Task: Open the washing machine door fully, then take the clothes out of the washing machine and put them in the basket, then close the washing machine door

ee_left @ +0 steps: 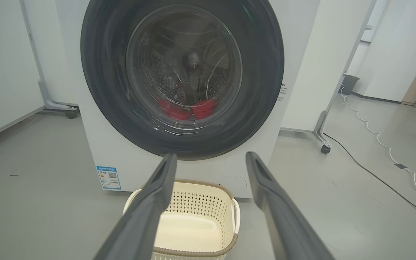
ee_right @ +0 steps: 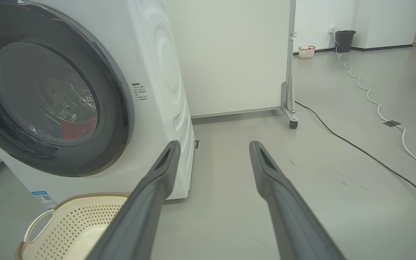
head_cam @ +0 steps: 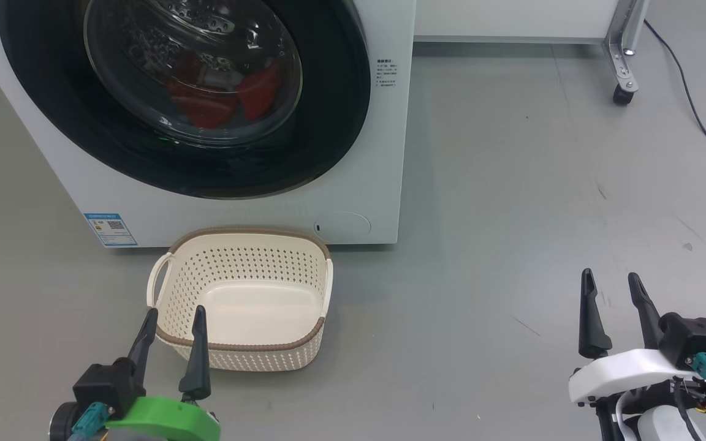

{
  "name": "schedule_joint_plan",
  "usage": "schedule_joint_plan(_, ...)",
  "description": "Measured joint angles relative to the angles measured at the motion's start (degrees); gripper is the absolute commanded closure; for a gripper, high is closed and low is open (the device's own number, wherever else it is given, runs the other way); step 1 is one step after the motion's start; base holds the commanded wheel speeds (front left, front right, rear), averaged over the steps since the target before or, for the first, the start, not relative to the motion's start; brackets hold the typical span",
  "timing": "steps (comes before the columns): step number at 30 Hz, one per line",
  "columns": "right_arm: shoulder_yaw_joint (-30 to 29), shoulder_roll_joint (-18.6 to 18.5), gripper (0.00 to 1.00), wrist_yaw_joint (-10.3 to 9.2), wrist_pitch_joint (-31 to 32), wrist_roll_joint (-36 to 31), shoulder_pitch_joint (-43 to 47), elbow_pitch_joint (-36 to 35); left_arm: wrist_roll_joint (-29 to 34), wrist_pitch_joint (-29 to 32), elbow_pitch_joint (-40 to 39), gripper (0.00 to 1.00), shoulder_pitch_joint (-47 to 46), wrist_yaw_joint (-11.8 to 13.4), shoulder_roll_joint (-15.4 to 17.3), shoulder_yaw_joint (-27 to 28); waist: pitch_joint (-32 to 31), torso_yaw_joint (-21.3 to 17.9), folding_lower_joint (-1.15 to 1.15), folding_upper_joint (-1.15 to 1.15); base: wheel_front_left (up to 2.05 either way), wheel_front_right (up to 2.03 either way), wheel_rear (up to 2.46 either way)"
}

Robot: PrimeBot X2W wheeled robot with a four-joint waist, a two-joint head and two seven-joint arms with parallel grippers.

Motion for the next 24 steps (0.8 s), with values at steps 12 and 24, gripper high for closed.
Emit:
schedule_joint_plan(12, 0.14, 0.01, 0.0, 0.0, 0.33, 0.01, -0.03, 1.16, -1.05, 0.0, 1.14, 0.0, -0.03, 0.21, 0.0, -0.9, -0.22, -0.15, 0.0, 0.0, 0.0, 0.0, 0.0)
schedule_joint_plan(24, 0.3, 0.13, 0.0, -0.01, 0.32, 0.01, -0.09, 1.71, -1.97, 0.0, 1.53, 0.0, -0.12, 0.7, 0.0, -1.3, -0.07, -0.32, 0.0, 0.0, 0.0, 0.0, 0.0)
